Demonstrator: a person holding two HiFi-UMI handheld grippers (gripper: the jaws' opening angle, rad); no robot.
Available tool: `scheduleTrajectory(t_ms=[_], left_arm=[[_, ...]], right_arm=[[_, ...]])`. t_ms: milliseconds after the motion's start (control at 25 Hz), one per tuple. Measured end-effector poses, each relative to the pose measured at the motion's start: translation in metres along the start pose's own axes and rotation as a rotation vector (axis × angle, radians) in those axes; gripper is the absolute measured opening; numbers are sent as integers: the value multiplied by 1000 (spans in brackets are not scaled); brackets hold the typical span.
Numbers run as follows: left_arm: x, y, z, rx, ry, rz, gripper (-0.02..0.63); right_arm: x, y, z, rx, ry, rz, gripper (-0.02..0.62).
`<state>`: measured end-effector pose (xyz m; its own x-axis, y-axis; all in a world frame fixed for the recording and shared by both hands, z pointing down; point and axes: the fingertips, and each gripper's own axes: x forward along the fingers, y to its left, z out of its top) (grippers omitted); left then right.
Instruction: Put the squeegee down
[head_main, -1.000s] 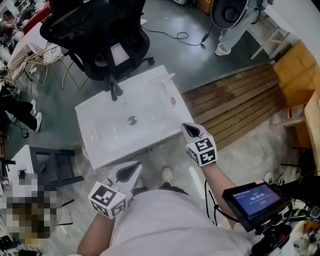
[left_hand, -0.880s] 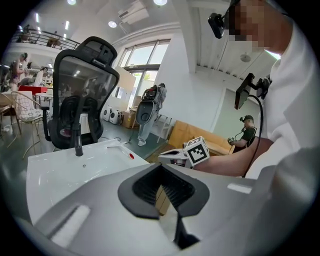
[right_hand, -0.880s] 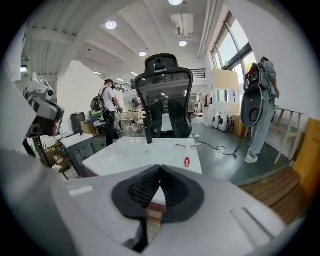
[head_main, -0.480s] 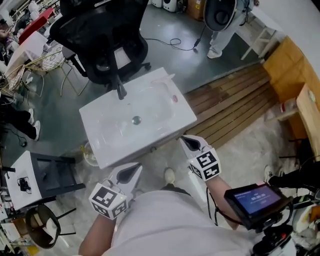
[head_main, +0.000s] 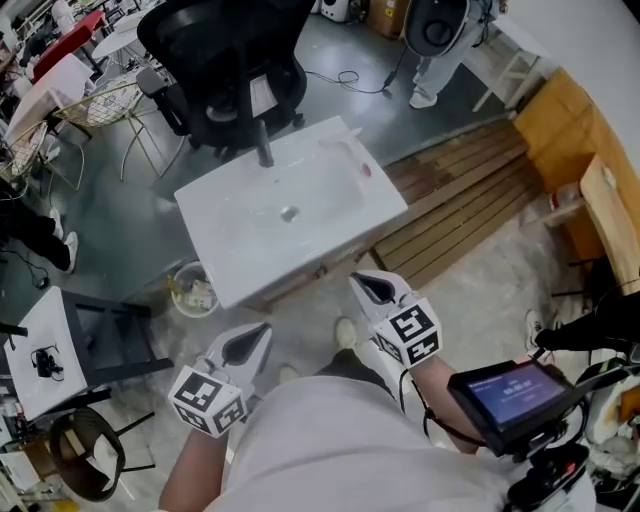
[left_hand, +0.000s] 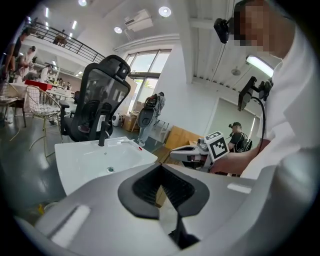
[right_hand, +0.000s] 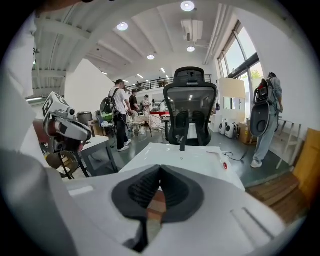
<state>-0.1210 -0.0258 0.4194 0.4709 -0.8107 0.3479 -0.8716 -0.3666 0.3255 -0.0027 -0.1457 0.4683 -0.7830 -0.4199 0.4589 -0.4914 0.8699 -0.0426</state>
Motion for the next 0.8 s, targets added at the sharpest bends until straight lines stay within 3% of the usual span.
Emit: scheduleTrajectory(t_ms=[400,800], left_arm=[[-89,10,-52,13,-9,-42,8],[-91,5,-61,27,11,-67,6]], right_arm=[[-6,135,-2,-61,-17,28,3],[-14,160,1,-74,-34,51,2]])
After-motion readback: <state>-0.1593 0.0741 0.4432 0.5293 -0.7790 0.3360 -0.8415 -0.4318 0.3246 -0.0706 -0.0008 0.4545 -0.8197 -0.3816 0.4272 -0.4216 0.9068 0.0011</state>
